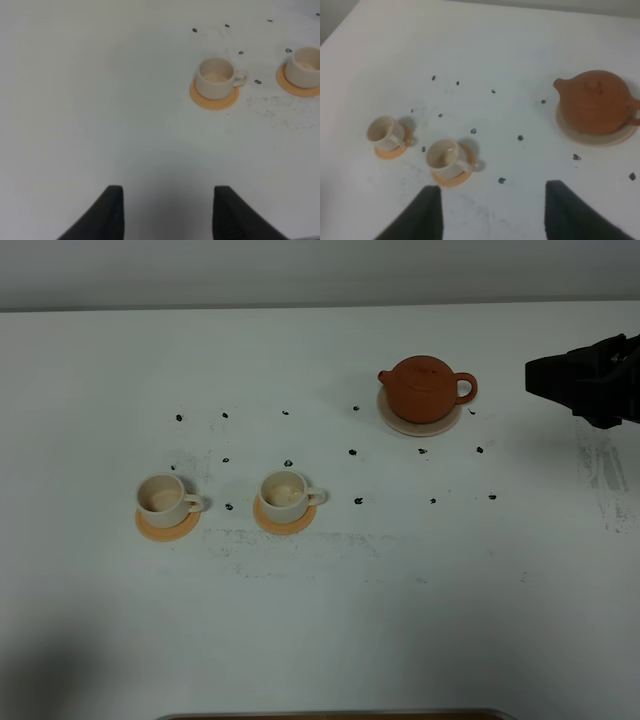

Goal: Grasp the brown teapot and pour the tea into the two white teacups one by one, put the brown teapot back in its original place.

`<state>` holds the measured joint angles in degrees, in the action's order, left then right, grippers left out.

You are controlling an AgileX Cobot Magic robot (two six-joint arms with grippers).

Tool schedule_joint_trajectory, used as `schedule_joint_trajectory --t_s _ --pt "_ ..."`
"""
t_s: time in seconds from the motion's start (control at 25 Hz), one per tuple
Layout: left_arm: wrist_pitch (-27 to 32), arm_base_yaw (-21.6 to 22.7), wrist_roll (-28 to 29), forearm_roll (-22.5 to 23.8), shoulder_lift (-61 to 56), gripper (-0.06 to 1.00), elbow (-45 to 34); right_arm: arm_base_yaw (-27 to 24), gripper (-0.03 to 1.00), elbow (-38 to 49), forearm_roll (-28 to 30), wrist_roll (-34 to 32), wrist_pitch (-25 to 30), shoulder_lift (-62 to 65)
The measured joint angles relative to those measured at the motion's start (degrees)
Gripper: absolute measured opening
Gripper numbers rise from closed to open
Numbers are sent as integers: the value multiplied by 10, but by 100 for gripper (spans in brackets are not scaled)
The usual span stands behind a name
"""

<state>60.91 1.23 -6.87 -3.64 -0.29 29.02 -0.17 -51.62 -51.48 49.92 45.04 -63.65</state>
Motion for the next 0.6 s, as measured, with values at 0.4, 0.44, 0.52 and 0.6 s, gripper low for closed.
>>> schedule_joint_trajectory --t_s 0.4,0.44,0.52,0.6 --pt "0 0 0 0 0 43 0 1 48 0 14 -13 -28 -1" --pt "0 0 0 0 0 43 0 1 48 0 16 -13 -33 0" --pt "0 0 0 0 0 43 0 1 48 0 21 -18 -38 0" --pt "0 0 0 0 0 43 0 1 48 0 38 -34 -45 -4"
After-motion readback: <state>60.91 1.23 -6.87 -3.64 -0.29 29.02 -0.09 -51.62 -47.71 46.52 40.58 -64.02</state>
